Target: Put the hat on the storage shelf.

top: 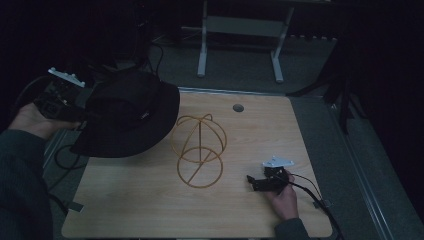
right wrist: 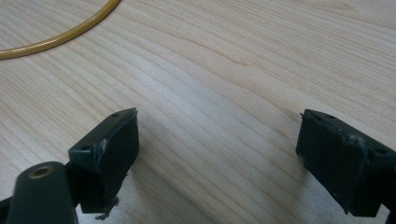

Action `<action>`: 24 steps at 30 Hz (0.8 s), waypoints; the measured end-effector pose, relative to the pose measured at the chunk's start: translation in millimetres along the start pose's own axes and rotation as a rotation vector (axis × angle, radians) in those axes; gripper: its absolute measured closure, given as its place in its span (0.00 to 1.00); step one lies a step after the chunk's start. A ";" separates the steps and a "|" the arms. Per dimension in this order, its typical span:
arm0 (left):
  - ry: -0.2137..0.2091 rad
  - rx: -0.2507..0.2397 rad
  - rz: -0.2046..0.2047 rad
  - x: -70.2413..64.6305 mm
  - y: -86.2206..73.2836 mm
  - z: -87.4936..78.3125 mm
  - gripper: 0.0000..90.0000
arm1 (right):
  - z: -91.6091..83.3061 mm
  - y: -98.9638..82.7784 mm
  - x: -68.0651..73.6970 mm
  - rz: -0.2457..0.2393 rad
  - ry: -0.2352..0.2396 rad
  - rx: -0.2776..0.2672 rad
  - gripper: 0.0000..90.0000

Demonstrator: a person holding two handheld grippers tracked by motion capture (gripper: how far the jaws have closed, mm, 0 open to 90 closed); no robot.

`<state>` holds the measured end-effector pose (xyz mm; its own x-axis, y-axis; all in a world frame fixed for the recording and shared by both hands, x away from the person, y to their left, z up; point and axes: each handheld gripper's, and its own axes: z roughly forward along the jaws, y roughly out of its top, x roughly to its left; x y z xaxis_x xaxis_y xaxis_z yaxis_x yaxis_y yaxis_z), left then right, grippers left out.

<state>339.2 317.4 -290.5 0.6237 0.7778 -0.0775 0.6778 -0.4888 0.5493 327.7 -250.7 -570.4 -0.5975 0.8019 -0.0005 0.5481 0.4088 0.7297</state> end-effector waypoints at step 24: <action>-0.033 -0.045 0.039 -12.0 17.0 -20.3 0.98 | 0.0 0.0 0.0 -0.001 0.000 0.000 0.14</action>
<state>335.3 307.8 -263.4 0.6624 0.7446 -0.0825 0.6350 -0.4997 0.5891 327.8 -250.7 -570.4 -0.5976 0.8018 -0.0014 0.5478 0.4096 0.7294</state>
